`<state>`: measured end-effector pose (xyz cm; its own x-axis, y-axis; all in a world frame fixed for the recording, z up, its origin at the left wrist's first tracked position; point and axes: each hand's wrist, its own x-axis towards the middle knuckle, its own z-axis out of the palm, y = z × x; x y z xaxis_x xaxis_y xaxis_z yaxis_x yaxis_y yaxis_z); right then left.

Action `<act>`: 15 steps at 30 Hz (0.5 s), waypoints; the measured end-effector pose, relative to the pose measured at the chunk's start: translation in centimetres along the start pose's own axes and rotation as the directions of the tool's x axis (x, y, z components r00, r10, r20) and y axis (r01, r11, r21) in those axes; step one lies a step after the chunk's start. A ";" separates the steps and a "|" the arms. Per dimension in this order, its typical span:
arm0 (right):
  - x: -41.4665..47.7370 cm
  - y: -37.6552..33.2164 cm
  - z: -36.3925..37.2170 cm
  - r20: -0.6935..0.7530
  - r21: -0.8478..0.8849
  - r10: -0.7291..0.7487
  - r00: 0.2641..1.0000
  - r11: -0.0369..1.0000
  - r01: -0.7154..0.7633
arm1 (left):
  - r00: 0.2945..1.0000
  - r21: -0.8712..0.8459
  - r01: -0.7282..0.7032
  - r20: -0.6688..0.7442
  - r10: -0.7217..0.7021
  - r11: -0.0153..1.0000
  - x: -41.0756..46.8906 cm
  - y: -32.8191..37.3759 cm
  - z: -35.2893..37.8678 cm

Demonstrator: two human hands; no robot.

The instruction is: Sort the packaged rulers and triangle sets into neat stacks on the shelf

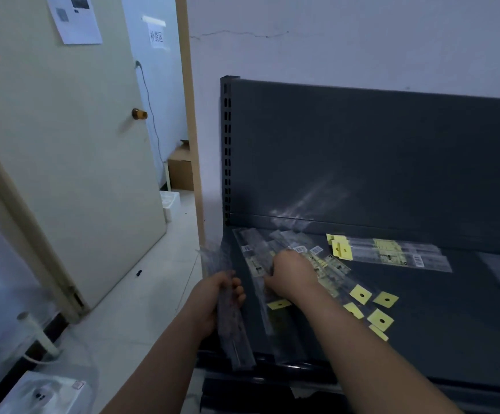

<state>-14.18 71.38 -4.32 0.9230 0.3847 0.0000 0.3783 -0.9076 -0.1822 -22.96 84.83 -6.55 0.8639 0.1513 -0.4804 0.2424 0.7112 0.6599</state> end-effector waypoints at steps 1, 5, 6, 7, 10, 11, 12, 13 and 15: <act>-0.1 -0.2 -0.2 0.007 -0.015 0.008 1.000 1.000 -0.008 | 1.000 -0.001 0.002 0.000 -0.002 1.000 0.0 0.0 0.0; -0.3 -1.0 -0.7 0.040 -0.059 0.056 0.998 0.997 -0.054 | 1.000 -0.011 0.008 0.009 -0.008 1.000 0.0 0.0 -0.3; -0.3 -1.1 -0.7 0.030 -0.078 0.070 0.997 0.995 -0.068 | 1.000 -0.014 0.009 0.013 -0.009 1.000 0.1 0.0 -0.4; -0.3 -1.2 -0.7 0.015 -0.105 0.078 0.997 0.992 -0.075 | 1.000 -0.015 0.010 0.017 -0.010 1.000 0.1 0.0 -0.5; -0.4 -1.5 -0.6 -0.009 -0.148 0.097 0.995 0.984 -0.097 | 0.999 -0.017 0.010 0.032 -0.010 1.000 0.1 -0.1 -0.7; -0.5 -1.4 -0.5 -0.021 -0.116 0.126 0.992 0.985 -0.128 | 0.999 -0.014 0.010 0.031 -0.010 1.000 0.1 -0.2 -0.7; -0.4 -1.2 -0.4 -0.029 -0.050 0.172 0.985 0.984 -0.174 | 0.999 -0.011 0.011 0.031 -0.010 1.000 0.1 -0.2 -0.7; -0.3 -0.8 -0.3 -0.032 0.040 0.222 0.975 0.975 -0.221 | 1.000 -0.010 0.010 0.027 -0.010 1.000 0.0 -0.2 -0.8; -0.2 0.3 -0.4 -0.022 0.247 0.291 0.957 0.929 -0.277 | 1.000 -0.010 0.009 0.023 -0.009 1.000 -0.1 -0.1 -0.8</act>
<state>-14.19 70.95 -3.99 0.9945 0.1004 -0.0310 0.0788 -0.9079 -0.4116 -23.43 85.32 -7.02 0.8716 0.1292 -0.4729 0.2460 0.7191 0.6499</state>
